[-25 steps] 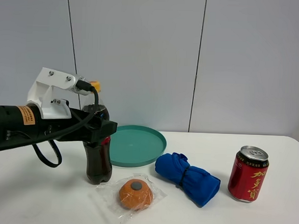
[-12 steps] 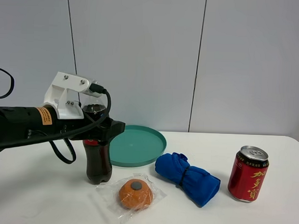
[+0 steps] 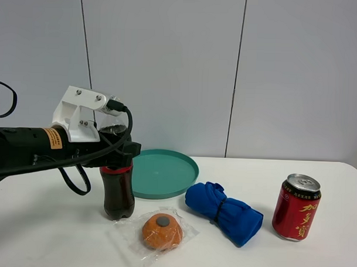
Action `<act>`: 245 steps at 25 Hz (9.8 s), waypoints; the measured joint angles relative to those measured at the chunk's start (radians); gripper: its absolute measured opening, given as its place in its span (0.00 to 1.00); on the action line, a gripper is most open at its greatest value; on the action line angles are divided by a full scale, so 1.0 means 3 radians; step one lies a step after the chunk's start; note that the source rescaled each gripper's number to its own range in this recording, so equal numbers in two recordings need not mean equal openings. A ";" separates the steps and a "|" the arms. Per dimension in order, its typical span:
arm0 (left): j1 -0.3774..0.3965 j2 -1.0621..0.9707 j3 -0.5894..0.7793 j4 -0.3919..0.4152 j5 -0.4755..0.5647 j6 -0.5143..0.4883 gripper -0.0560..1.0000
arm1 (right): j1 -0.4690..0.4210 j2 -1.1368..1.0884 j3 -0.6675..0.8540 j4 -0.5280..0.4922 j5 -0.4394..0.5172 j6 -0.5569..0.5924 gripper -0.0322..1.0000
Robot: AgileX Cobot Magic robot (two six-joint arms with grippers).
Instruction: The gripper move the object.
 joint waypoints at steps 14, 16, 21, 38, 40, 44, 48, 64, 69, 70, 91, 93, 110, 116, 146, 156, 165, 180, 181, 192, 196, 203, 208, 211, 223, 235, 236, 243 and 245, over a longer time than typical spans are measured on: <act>-0.0155 -0.1062 -0.0545 0.0402 0.1240 -0.0744 0.09 | 0.0000 0.0000 0.0000 0.0000 0.0000 0.0000 1.00; -0.0263 -0.1080 -0.0831 0.0414 0.1437 -0.0759 0.09 | 0.0000 0.0000 0.0000 0.0000 0.0000 0.0000 1.00; -0.0465 -0.0957 -0.1556 0.0418 0.1810 -0.0759 0.09 | 0.0000 0.0000 0.0000 0.0000 0.0000 0.0000 1.00; -0.0668 0.0474 -0.3045 0.0418 0.2194 -0.0759 0.09 | 0.0000 0.0000 0.0000 0.0000 0.0000 0.0000 1.00; -0.0696 0.0646 -0.3160 0.0418 0.2194 -0.0759 0.09 | 0.0000 0.0000 0.0000 0.0000 0.0000 0.0000 1.00; -0.0751 0.0913 -0.3265 0.0482 0.2049 -0.0759 0.09 | 0.0000 0.0000 0.0000 0.0000 0.0000 0.0000 1.00; -0.0812 0.1169 -0.3285 0.0517 0.1895 -0.0773 0.09 | 0.0000 0.0000 0.0000 0.0000 0.0000 0.0000 1.00; -0.0829 0.1553 -0.3291 0.0516 0.1681 -0.0780 0.09 | 0.0000 0.0000 0.0000 0.0000 0.0000 0.0000 1.00; -0.0872 0.1627 -0.3523 0.0513 0.1686 -0.0780 0.09 | 0.0000 0.0000 0.0000 0.0000 0.0000 0.0000 1.00; -0.0893 0.1654 -0.3608 0.0513 0.1693 -0.0780 0.09 | 0.0000 0.0000 0.0000 0.0000 0.0000 0.0000 1.00; -0.0957 0.1815 -0.3843 0.0519 0.2117 -0.0780 0.09 | 0.0000 0.0000 0.0000 0.0000 0.0000 0.0000 1.00; -0.0957 0.1815 -0.3843 0.0519 0.2117 -0.0780 0.09 | 0.0000 0.0000 0.0000 0.0000 0.0000 0.0000 1.00; -0.0957 0.1861 -0.3861 0.0509 0.2075 -0.0780 0.16 | 0.0000 0.0000 0.0000 0.0000 0.0000 0.0000 1.00; -0.0957 0.1825 -0.3900 0.0503 0.1836 -0.0783 0.88 | 0.0000 0.0000 0.0000 0.0000 0.0000 0.0000 1.00; -0.0957 0.0612 -0.3900 0.0502 0.3173 -0.1030 0.98 | 0.0000 0.0000 0.0000 0.0000 0.0000 0.0000 1.00; -0.0694 -0.0154 -0.3843 0.0491 0.4877 -0.0890 0.98 | 0.0000 0.0000 0.0000 0.0000 0.0000 0.0000 1.00; 0.0180 -0.0735 -0.3300 0.0430 0.4741 -0.0692 0.98 | 0.0000 0.0000 0.0000 0.0000 0.0000 0.0000 1.00; 0.1213 -0.2430 -0.1475 -0.0263 0.4756 -0.0272 0.98 | 0.0000 0.0000 0.0000 0.0000 0.0000 0.0000 1.00; 0.1217 -0.2581 -0.1319 -0.0325 0.4807 -0.0122 0.98 | 0.0000 0.0000 0.0000 0.0000 0.0000 0.0000 1.00; 0.1221 -0.4401 -0.0033 -0.1044 0.5491 0.0609 0.98 | 0.0000 0.0000 0.0000 0.0000 0.0000 0.0000 1.00; 0.1221 -0.4902 0.0072 -0.1121 0.5786 0.0666 0.98 | 0.0000 0.0000 0.0000 0.0000 0.0000 0.0000 1.00; 0.1221 -0.5428 0.0086 -0.1058 0.6333 0.0988 0.98 | 0.0000 0.0000 0.0000 0.0000 0.0000 0.0000 1.00; 0.1221 -0.5686 0.0251 -0.1064 0.6398 0.1004 0.98 | 0.0000 0.0000 0.0000 0.0000 0.0000 0.0000 1.00; 0.1221 -0.5845 0.0444 -0.1149 0.6447 0.1000 0.98 | 0.0000 0.0000 0.0000 0.0000 0.0000 0.0000 1.00; 0.1221 -0.5944 0.0477 -0.0977 0.6457 0.0679 0.98 | 0.0000 0.0000 0.0000 0.0000 0.0000 0.0000 1.00; 0.1221 -0.6144 0.0477 -0.0955 0.6457 0.0669 0.99 | 0.0000 0.0000 0.0000 0.0000 0.0000 0.0000 1.00; 0.1221 -0.6158 0.0477 -0.0942 0.6457 0.0662 0.99 | 0.0000 0.0000 0.0000 0.0000 0.0000 0.0000 1.00; 0.1221 -0.6173 0.0478 -0.0916 0.6457 0.0658 0.99 | 0.0000 0.0000 0.0000 0.0000 0.0000 0.0000 1.00; 0.1221 -0.6173 0.0478 -0.0913 0.6457 0.0658 0.99 | 0.0000 0.0000 0.0000 0.0000 0.0000 0.0000 1.00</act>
